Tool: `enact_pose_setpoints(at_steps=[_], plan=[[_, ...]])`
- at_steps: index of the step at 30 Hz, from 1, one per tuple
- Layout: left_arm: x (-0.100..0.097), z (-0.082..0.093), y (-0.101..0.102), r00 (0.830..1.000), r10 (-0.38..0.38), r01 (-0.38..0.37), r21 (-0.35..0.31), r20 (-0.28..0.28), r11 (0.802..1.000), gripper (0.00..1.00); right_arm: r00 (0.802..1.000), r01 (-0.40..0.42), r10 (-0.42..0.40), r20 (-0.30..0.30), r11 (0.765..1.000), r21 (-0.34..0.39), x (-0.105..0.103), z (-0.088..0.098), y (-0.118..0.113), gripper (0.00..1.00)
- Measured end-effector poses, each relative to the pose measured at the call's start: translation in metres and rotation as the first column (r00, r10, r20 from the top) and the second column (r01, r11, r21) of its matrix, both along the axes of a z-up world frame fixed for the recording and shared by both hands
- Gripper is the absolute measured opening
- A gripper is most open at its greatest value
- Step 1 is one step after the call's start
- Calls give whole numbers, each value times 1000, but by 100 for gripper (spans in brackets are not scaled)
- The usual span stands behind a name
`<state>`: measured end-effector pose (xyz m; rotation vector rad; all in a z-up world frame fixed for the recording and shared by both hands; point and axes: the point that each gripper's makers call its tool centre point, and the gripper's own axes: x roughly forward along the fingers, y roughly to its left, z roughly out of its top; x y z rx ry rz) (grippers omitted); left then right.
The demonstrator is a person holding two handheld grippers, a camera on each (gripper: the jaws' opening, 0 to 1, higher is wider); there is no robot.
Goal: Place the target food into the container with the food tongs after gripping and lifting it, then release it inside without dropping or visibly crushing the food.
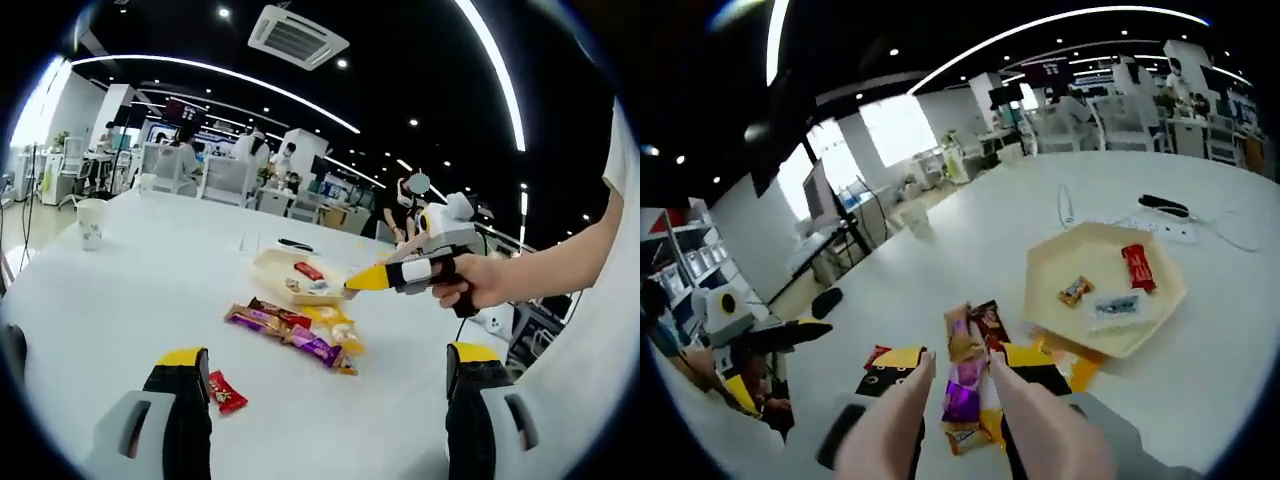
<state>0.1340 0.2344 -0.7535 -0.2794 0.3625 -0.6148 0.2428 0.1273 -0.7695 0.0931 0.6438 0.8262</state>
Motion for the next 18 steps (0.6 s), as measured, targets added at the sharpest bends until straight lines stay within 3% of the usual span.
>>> enact_pose_setpoints(at_steps=[14, 18], plan=[[-3, -3, 0, 1000, -3, 3, 3, -11, 1000, 99, 1000, -7, 7, -21, 1000, -20, -5, -10, 6, 28], [-3, 1, -1, 1000, -1, 1, -27, -3, 1000, 99, 999, -1, 0, -33, 1000, -19, -6, -12, 8, 28]])
